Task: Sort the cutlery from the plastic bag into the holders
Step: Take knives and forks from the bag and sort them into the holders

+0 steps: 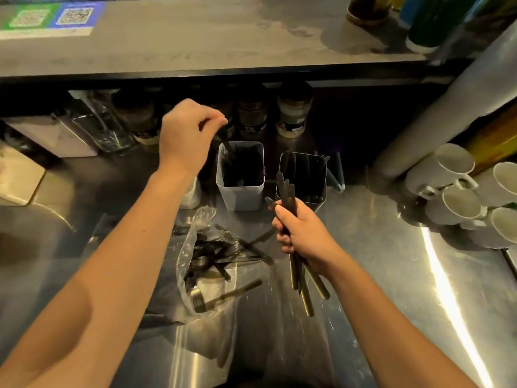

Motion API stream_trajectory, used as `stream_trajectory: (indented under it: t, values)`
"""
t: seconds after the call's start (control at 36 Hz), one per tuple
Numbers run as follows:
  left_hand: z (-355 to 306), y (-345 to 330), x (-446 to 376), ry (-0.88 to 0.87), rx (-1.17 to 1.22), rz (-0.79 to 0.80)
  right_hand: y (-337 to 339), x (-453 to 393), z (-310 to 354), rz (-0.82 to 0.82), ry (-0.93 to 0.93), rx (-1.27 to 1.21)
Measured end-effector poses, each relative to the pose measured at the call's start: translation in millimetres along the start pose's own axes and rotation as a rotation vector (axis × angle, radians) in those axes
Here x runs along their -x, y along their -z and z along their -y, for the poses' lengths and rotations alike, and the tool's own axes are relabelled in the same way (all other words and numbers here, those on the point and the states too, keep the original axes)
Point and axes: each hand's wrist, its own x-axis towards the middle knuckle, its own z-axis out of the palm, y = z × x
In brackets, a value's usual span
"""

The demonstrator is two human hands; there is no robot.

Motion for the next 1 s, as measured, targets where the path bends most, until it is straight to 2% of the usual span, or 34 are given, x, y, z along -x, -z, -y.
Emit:
stream_trajectory:
  t: [0.11, 0.19, 0.22, 0.28, 0.33, 0.39, 0.44, 0.5, 0.61, 0.83, 0.92, 1.0]
  values:
    - [9.5, -14.1, 20.1, 0.155, 0.000, 0.200, 6.0, -1.8, 2.2, 0.014, -0.016, -0.177]
    - [-4.2, -11.4, 40.7, 0.298, 0.099, 0.069, 10.3, -2.1, 6.1, 0.011, -0.020, -0.395]
    - [-16.6, -11.9, 50.7, 0.371, 0.176, 0.070, 11.5, -2.7, 7.5, 0.010, -0.005, -0.459]
    - [-45.2, -16.8, 78.4, 0.575, 0.443, 0.266, 11.9, -2.9, 11.6, 0.003, 0.040, -0.561]
    - [-72.4, -21.8, 110.3, 0.747, 0.669, 0.610, 11.0, -3.2, 16.4, -0.001, 0.092, -0.643]
    - [-95.9, -22.2, 137.4, 0.757, 0.719, 0.897, 9.5, -2.1, 21.4, 0.005, 0.123, -0.706]
    - [-114.3, -20.5, 154.5, 0.812, 0.855, 0.986, 8.4, -0.4, 26.2, 0.000, 0.135, -0.742]
    - [-126.4, -18.2, 160.9, 0.897, 0.917, 0.910, 8.5, 1.5, 30.4, -0.026, 0.143, -0.770]
    - [-119.3, -21.2, 164.4, 0.878, 0.870, 0.750, 13.2, 3.6, 31.7, -0.100, 0.151, -0.809]
    - [-99.9, -19.7, 167.0, 0.766, 0.645, 0.728, 33.8, -3.2, 30.5, -0.227, 0.178, -0.933]
    - [-98.8, -19.7, 164.9, 0.854, 0.749, 0.577, 52.4, -9.3, 34.6, -0.312, 0.229, -1.018]
    - [-100.7, -27.5, 149.0, 0.786, 0.627, 0.422, 68.9, -17.6, 41.5, -0.409, 0.275, -1.092]
